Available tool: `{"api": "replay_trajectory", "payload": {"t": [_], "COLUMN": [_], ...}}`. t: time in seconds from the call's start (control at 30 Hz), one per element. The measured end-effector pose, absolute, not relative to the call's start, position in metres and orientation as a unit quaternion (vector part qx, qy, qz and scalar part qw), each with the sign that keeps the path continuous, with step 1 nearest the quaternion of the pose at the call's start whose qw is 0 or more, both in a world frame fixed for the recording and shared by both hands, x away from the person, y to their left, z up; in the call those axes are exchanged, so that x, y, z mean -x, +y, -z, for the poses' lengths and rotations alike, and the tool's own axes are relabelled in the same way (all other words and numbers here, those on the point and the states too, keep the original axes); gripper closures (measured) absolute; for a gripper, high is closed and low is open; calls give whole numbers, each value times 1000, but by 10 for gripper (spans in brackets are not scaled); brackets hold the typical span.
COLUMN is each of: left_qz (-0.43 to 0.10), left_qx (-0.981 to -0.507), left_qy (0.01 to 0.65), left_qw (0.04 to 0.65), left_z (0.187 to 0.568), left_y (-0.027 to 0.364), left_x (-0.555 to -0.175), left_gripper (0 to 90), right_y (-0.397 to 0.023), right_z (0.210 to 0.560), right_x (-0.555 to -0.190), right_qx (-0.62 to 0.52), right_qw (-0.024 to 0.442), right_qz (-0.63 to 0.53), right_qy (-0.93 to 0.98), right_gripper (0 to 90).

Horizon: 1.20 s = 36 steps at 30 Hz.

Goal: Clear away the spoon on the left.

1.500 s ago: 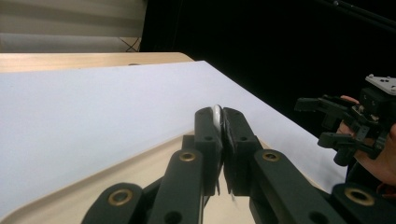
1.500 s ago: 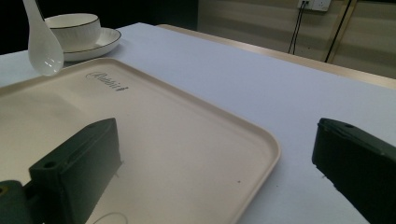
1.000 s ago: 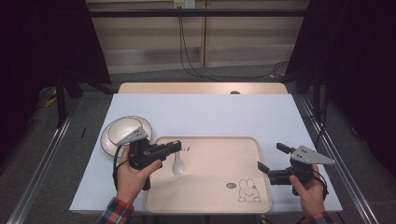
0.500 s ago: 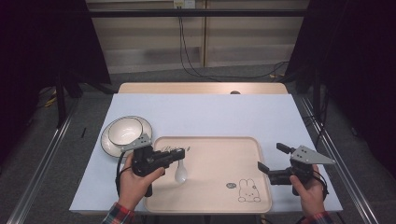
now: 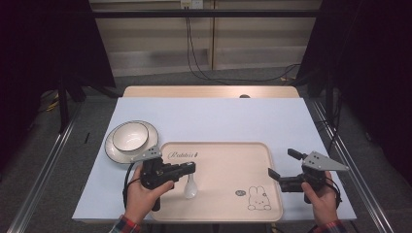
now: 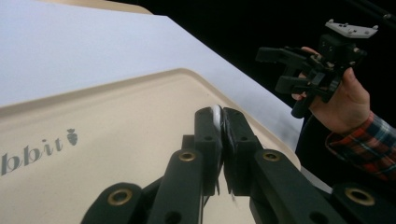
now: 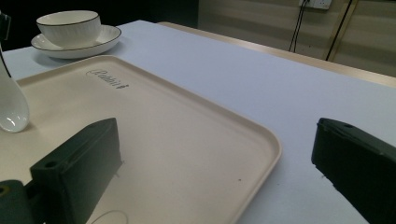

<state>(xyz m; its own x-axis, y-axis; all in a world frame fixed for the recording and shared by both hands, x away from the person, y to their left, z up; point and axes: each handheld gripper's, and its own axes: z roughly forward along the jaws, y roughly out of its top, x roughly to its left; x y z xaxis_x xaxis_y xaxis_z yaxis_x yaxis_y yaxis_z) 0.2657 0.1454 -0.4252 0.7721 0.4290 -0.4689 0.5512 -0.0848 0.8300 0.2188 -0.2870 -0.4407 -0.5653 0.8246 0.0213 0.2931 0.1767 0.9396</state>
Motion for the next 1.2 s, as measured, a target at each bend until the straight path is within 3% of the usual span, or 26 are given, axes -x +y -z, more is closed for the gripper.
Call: {"api": "replay_trajectory", "payload": {"t": [0.47,1.2], "left_qz": [3,-9], "left_qx": [-749,-753], "left_qy": [335,371], "left_qw": [571,543], "left_z": [439,465], "left_y": [150,155], "left_x": [-285,-301], "left_gripper": [784,675], "right_y": [-287,-288], "right_z": [441,441], "right_x": [-219,-217], "right_qx": [-387,-386], "right_qw": [260,260], "right_qz": [-510,-509], "right_qy": [723,724], "right_gripper": [8,8]}}
